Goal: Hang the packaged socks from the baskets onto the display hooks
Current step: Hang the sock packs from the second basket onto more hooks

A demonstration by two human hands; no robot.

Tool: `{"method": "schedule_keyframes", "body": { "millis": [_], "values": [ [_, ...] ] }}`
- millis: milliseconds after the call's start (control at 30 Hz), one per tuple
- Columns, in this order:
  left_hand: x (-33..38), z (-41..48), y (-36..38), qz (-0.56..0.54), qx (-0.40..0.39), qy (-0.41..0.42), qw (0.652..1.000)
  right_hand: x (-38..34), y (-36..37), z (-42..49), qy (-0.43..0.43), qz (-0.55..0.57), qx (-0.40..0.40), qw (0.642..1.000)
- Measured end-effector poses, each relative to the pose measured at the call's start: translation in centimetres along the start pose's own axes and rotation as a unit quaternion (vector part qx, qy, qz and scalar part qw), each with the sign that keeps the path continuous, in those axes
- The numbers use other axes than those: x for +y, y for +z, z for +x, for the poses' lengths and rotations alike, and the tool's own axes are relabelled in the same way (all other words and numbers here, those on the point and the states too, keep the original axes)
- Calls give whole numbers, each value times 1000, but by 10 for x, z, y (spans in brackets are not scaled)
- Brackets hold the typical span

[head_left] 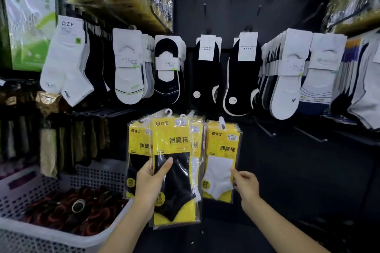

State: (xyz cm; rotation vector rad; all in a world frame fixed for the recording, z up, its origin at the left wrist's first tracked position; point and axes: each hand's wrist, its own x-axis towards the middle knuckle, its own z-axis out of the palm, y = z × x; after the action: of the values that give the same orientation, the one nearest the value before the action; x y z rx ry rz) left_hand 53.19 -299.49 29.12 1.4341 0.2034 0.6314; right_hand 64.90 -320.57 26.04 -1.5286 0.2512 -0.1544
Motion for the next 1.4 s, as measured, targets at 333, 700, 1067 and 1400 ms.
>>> {"method": "schedule_keyframes", "body": {
  "millis": [333,700,1067,1400],
  "values": [
    [-21,-31,40,3,-79,-47,996,-34,-7,-57,-36,51,-262,963],
    [-3,-12,22,15,2,-5,1000,-38,-50,-44,-83,100,-138,982],
    [3,21,5,13,12,32,999,-59,-15,-12,-144,37,-177,973],
    [-7,24,14,12,17,39,999,-40,17,28,-95,62,-28,993]
  ]
}}
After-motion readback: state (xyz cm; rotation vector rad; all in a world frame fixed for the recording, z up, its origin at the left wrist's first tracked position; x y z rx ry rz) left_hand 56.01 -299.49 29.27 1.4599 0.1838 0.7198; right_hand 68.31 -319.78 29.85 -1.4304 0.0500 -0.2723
